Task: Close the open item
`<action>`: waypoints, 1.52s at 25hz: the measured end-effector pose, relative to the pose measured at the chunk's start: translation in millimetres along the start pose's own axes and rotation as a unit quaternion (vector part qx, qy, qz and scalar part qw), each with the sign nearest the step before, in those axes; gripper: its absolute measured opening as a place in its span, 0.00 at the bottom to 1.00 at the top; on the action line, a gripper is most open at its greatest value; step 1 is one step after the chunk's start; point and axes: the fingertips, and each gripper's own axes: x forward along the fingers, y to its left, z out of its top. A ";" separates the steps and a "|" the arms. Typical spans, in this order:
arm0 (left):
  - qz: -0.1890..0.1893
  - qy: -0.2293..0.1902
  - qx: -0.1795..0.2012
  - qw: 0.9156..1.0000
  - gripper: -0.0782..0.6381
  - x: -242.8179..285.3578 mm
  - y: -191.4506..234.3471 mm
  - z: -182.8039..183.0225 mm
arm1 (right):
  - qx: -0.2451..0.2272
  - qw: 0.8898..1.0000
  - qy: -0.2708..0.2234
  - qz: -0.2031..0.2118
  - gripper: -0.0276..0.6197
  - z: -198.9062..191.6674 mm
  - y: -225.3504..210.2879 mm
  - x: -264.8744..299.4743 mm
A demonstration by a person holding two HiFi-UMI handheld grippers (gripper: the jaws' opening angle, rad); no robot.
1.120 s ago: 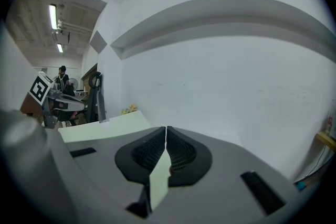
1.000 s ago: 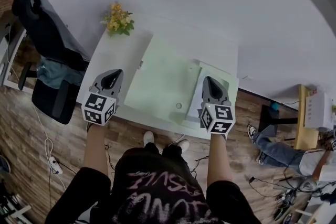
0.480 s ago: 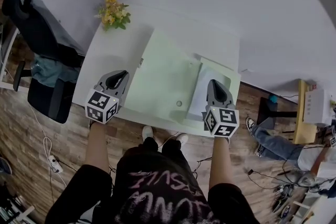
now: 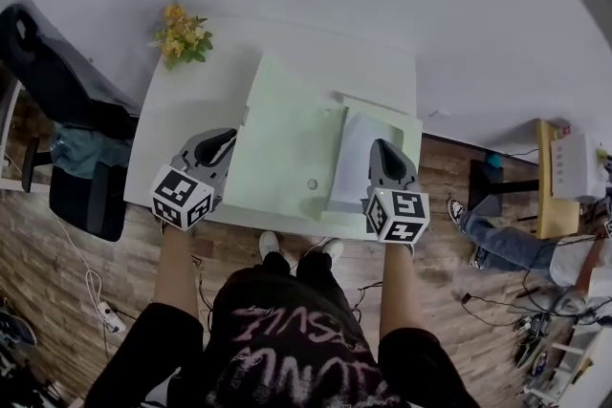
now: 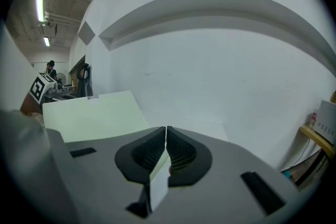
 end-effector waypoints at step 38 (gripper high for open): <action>-0.226 0.063 0.158 0.959 0.20 199.8 -288.6 38.2 | 0.109 0.978 -0.048 -0.169 0.08 -72.9 -240.1 -191.0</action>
